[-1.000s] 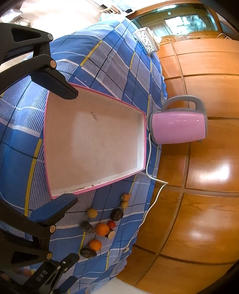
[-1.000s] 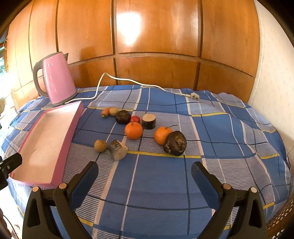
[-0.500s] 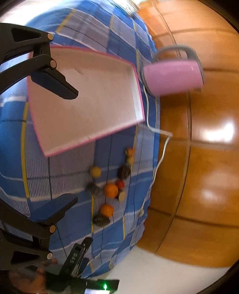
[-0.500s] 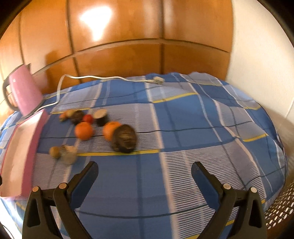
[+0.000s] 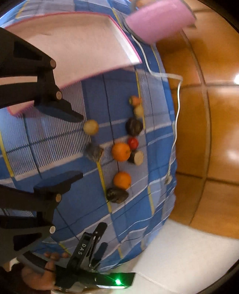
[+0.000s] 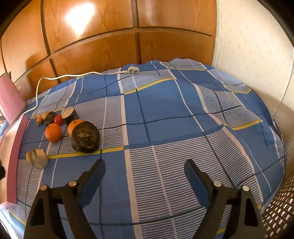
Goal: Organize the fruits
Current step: 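Reach the left gripper to the dark wooden log piece and grasp it, then carry the log piece into the pink tray and open the left gripper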
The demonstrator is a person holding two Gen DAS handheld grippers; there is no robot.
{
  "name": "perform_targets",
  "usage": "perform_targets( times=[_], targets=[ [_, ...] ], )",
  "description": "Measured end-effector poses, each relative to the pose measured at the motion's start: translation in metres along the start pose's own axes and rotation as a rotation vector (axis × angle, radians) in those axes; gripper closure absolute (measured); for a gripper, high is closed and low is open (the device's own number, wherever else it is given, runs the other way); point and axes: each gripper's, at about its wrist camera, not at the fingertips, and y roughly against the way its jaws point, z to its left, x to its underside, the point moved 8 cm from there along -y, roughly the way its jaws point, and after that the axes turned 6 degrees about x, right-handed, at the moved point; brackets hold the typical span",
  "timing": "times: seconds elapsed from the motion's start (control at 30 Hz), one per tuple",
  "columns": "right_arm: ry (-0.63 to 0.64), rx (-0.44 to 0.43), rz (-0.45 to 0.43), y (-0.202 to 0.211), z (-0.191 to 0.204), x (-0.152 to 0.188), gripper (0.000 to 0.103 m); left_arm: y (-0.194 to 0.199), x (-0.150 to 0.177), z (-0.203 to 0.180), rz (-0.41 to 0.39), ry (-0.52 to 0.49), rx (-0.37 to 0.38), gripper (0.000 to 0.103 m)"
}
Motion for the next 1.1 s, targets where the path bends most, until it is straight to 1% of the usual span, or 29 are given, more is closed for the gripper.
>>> perform_targets(
  times=[0.07, 0.23, 0.33, 0.4, 0.47, 0.6, 0.67, 0.83, 1.0, 1.07, 1.1],
  targets=[
    [0.002, -0.007, -0.001, 0.0, 0.0, 0.0, 0.015, -0.012, -0.004, -0.004, 0.021, -0.038, -0.007, 0.048],
    [0.001, -0.009, -0.009, 0.0, -0.004, -0.001, 0.015, -0.033, -0.013, -0.007, 0.049, -0.091, -0.017, 0.048],
    [-0.009, 0.014, -0.008, -0.002, -0.012, -0.001, 0.015, -0.042, -0.015, -0.007, 0.056, -0.114, -0.02, 0.048],
    [-0.043, 0.041, -0.01, -0.003, -0.024, -0.001, 0.015, -0.048, -0.016, -0.004, 0.06, -0.115, -0.023, 0.049],
    [-0.07, 0.055, -0.006, -0.004, -0.033, -0.002, 0.015, -0.053, -0.016, -0.002, 0.067, -0.118, -0.023, 0.06],
    [-0.096, 0.065, 0.008, -0.007, -0.04, -0.001, 0.015, -0.059, -0.015, -0.002, 0.062, -0.113, -0.014, 0.073],
    [-0.088, 0.07, 0.011, -0.009, -0.039, -0.001, 0.015, -0.059, -0.015, -0.002, 0.042, -0.116, -0.012, 0.074],
    [-0.072, 0.078, 0.018, -0.013, -0.035, 0.004, 0.015, -0.049, -0.015, 0.003, -0.011, -0.04, 0.015, 0.074],
    [-0.07, 0.087, 0.035, -0.018, -0.035, 0.009, 0.015, -0.005, -0.024, 0.025, -0.126, 0.104, 0.038, 0.074],
    [-0.074, 0.088, 0.041, -0.02, -0.036, 0.01, 0.015, 0.014, -0.028, 0.041, -0.169, 0.168, 0.031, 0.074],
    [-0.077, 0.089, 0.045, -0.021, -0.037, 0.011, 0.015, 0.026, -0.028, 0.054, -0.197, 0.209, 0.016, 0.074]
  ],
)
